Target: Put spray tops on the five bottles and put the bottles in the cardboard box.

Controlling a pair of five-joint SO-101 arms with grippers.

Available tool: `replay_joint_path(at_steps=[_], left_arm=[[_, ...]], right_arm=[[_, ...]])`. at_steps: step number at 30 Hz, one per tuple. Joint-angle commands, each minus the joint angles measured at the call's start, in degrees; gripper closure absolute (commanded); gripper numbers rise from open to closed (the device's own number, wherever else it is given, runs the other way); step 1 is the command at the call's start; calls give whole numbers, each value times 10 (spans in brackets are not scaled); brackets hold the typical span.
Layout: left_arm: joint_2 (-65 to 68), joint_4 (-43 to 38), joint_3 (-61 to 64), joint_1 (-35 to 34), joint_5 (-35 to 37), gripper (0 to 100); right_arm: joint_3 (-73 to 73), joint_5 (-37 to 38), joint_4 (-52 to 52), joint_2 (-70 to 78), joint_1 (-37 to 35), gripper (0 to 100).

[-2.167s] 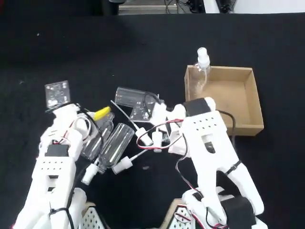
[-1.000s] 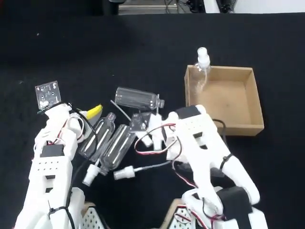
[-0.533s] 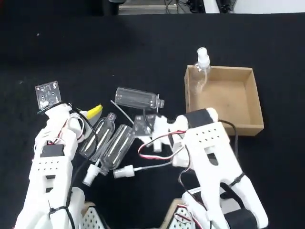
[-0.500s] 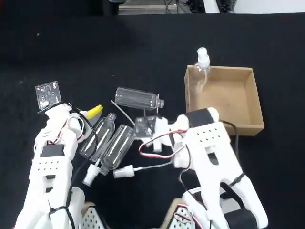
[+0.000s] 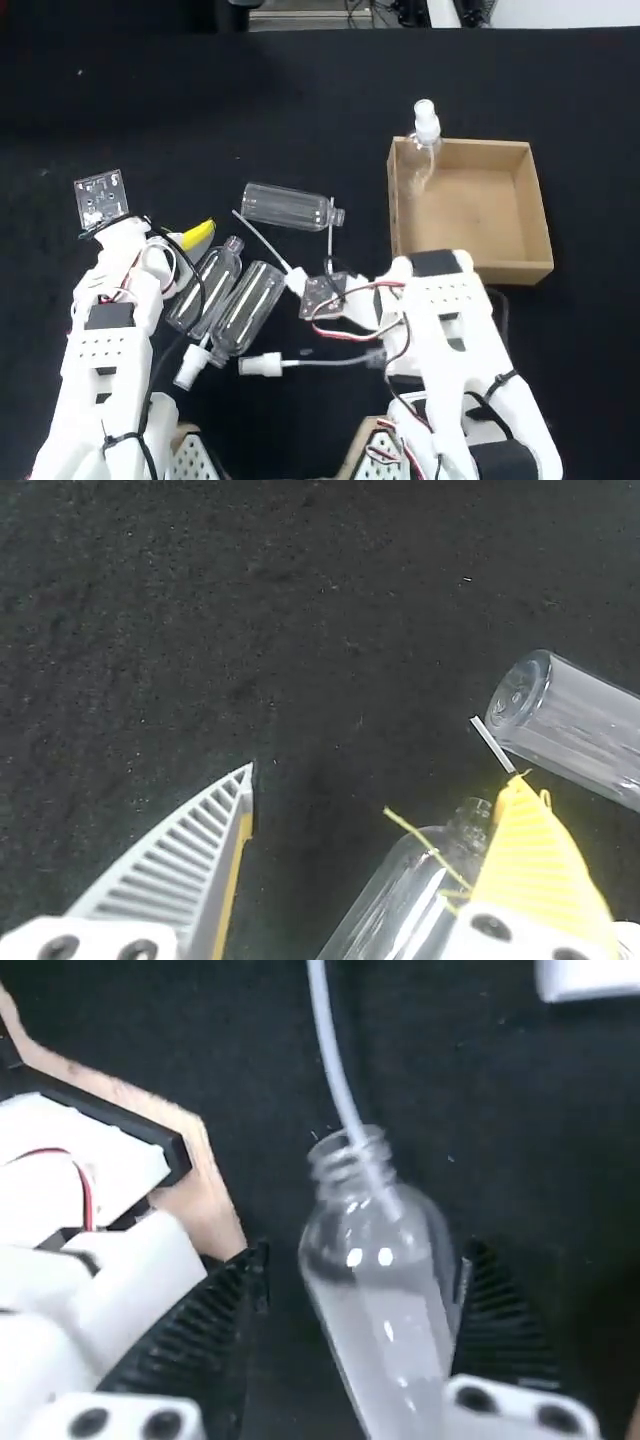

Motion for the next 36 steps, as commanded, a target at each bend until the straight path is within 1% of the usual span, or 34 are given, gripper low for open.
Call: replay_joint_path(at_steps=[1,5,9,10,11,13,15,16,18,22,26,28,29,33,36], left_arm=[[-6,-8,-17,-4,2,644],[-6,-8,-15,-4,2,644],[-6,-8,-15,-4,2,644],[-6,-8,-15,-4,2,644],[-6,-8,-15,-4,2,644],[-6,-8,-15,-4,2,644],[-6,-8,-16,-4,2,644],[-6,-8,-17,-3,2,644],[-6,-8,-17,-3,2,644],[-6,-8,-16,-4,2,644],[-6,-8,-15,-7,3,644],[-6,-8,-15,-7,3,644],[-6,-8,-15,-7,3,644],[-6,-8,-15,-6,3,644],[-6,-8,-15,-5,3,644]], right_arm=[[21,4,-46,-22,11,750],[51,4,-90,-22,11,751],[57,4,-107,-22,11,753],[56,4,-110,-22,11,766],[53,4,-110,-22,11,797],[44,-10,-110,-22,9,894],[19,-60,-110,-22,7,985],[0,-91,-111,-22,3,987],[-32,-161,-111,-22,-11,956],[-71,-291,-149,-18,-69,952],[-65,-377,-218,-17,-117,949],[-53,-393,-238,-17,-135,943],[-45,-393,-242,-16,-142,925],[-21,-392,-242,3,-146,773],[-29,-392,-215,10,-145,693]])
